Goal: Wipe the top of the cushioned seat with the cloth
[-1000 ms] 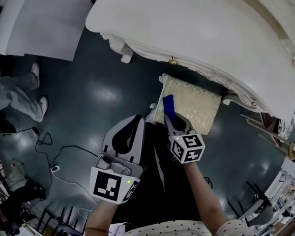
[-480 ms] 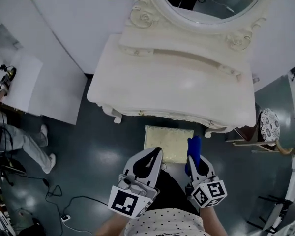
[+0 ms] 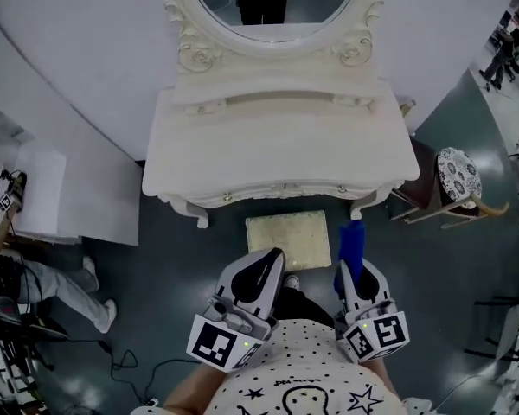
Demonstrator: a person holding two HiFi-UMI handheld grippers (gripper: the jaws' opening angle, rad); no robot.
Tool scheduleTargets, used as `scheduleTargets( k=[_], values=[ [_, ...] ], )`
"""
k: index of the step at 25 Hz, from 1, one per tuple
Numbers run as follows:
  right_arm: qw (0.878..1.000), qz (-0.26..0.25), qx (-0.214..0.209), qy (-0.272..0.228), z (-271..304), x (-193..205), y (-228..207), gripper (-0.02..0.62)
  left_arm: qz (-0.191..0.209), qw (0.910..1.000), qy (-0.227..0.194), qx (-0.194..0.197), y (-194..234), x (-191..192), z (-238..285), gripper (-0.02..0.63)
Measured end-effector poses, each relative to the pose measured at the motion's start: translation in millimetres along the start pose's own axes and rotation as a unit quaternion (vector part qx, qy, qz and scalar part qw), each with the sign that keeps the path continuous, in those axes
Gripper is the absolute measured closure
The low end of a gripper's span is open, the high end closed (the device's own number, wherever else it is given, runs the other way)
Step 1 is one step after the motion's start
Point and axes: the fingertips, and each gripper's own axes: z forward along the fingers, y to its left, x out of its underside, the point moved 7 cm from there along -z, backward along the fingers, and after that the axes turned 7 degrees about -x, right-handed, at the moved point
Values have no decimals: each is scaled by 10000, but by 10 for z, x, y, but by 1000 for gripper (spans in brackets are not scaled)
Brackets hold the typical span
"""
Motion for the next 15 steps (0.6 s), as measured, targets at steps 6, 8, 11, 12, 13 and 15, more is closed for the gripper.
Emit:
scheduleTargets(
  k=[6, 8, 11, 12, 13, 15],
  values=[
    [9994, -314, -43, -118, -148, -102, 84, 532, -68, 9989, 435, -168, -107, 94, -85, 597],
    [9989, -430, -92, -153, -170, -111, 99, 532, -81, 9986, 439, -289, -121, 135, -109, 597],
    [9986, -486, -144, -176, -219, -94, 90, 532, -96, 9977, 464, -480, -147, 202, -177, 597],
    [9985, -500, -155, -169, -237, -86, 84, 532, -108, 9974, 488, -529, -155, 225, -204, 597],
    [9984, -515, -163, -155, -252, -81, 74, 532, -124, 9968, 538, -572, -162, 247, -227, 597],
    [9983, -531, -173, -137, -273, -79, 44, 532, -162, 9961, 579, -651, -175, 276, -247, 597]
  ],
)
